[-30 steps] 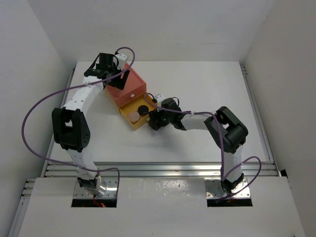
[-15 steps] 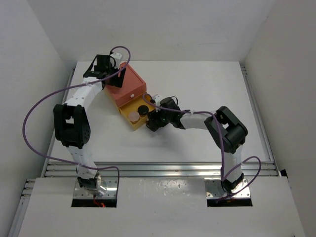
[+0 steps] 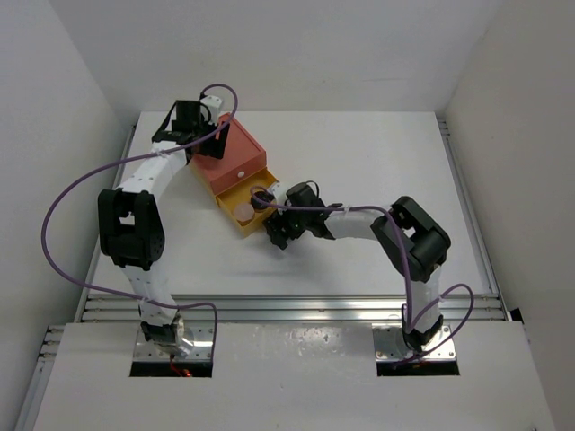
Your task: Organize the makeup
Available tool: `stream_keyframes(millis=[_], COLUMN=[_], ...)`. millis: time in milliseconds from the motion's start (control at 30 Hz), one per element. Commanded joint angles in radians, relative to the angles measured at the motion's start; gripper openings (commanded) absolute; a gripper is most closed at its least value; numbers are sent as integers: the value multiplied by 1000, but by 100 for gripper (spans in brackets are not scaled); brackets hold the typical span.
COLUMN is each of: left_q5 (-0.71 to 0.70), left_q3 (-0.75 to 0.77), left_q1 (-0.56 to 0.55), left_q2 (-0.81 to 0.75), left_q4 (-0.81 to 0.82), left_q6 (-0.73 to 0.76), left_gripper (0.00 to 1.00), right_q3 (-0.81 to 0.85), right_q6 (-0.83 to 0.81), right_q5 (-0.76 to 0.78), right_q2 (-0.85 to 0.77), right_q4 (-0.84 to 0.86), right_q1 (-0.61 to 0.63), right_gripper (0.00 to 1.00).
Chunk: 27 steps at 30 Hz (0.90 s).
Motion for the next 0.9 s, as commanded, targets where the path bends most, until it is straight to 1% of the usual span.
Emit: stream_keyframes(millis=[0,33,167,200,267,300,400,433,500,533,567,633,667,700,767,867], left_q5=[14,14,5,5,5,5,5,5,5,5,5,5,5,14,14,14], left_q3=[-27,-27,-27,-27,-27,-27,-27,-27,-27,-27,-27,-27,-27,-27,-27,-27], left_q1=[7,7,7,7,7,7,7,7,7,7,7,7,7,7,7,7], left_q2=[8,8,8,8,8,8,8,8,8,17,17,17,17,17,17,17], left_q4=[-46,-46,-46,-46,-46,-46,-46,-46,-46,-46,-46,-46,-46,-46,-46,-46], left_q6=[-7,-7,2,2,2,2,2,2,2,2,2,2,2,2,2,2], left_gripper=[82,82,82,82,82,82,82,82,82,82,82,82,82,82,82,82], right_q3=[-7,-8,24,31,56,54,22,4,-24,-25,-30,-31,-28,-18,-9,66], right_q6=[-85,-127,-171,-168,-165,-161,-145,-139,-138,-139,-144,-162,-164,-161,-142,-101], right_q5=[-59,-70,-73,-67,-37,-29,-18,-18,-18,-21,-44,-69,-123,-148,-251,-337], right_q2=[35,39,59,67,90,93,72,64,27,16,-23,-53,-106,-123,-183,-255], right_q4=[-80,-81,-116,-123,-173,-172,-152,-149,-141,-149,-176,-205,-250,-274,-322,-360], right_q1=[14,14,17,14,14,16,14,14,16,17,13,13,11,8,-1,-18], right_gripper=[92,92,93,88,80,74,63,53,45,39,36,31,29,29,24,22])
